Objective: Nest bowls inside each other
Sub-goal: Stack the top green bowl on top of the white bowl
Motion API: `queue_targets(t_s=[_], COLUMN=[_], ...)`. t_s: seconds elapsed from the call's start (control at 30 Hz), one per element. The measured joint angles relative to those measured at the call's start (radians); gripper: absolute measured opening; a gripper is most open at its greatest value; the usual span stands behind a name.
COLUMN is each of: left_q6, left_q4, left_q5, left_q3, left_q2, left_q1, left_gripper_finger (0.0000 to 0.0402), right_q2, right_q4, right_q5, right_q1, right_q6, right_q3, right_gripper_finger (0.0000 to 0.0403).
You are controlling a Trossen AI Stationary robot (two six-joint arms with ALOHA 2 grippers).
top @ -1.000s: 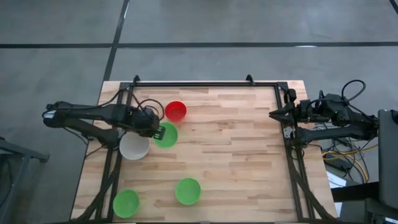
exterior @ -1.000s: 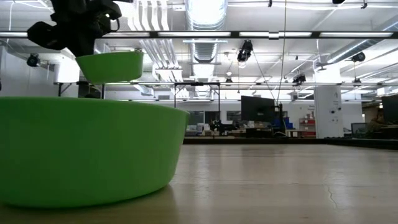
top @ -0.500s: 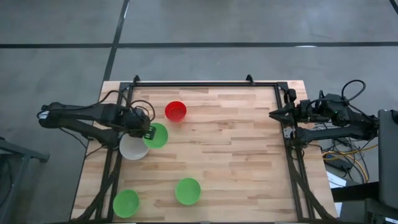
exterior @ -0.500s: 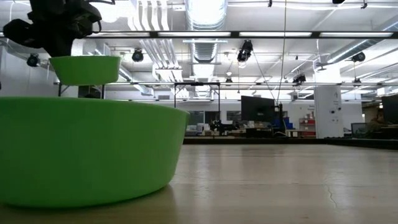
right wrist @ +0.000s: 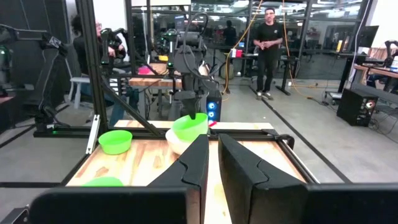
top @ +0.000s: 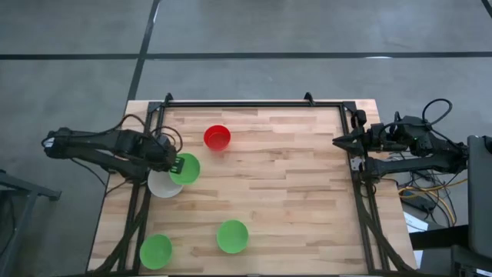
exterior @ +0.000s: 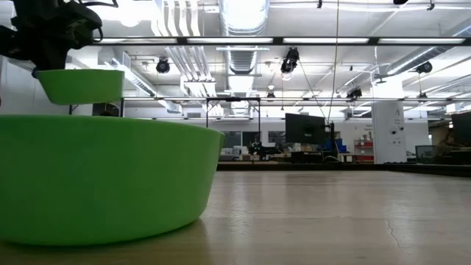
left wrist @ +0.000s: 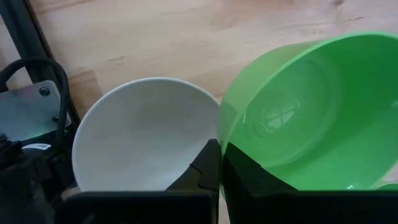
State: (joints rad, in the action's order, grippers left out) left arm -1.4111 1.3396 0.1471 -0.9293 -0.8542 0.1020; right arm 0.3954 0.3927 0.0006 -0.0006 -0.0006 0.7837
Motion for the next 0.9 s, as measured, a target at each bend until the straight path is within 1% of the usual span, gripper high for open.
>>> queue_targets(t_s=[0.17,0.47,0.67,0.9], left_q6=[-0.024,-0.055,-0.069,-0.109], left_q4=[0.047,0.103,0.094,0.044], left_q5=[0.000,-0.007,-0.007,-0.017], left_q3=[0.001,0.001,0.024,0.097], left_q2=[0.027,0.028,0.044,0.117], left_q1=[0.002,0.028,0.048,0.061], left_gripper_finger=[0.0004,0.0004,0.0004,0.0005], right_q2=[0.000,0.000,0.000,0.000], right_q4=[0.000,0.000,0.000,0.000], right_q5=[0.000,0.000,0.000,0.000], right_q1=[0.000,0.000,0.000,0.000], right_q6=[0.000,0.000,0.000,0.000], right_q3=[0.000,0.000,0.000,0.000], right_gripper_finger=[0.0034,0.0034,0.0034,0.0034])
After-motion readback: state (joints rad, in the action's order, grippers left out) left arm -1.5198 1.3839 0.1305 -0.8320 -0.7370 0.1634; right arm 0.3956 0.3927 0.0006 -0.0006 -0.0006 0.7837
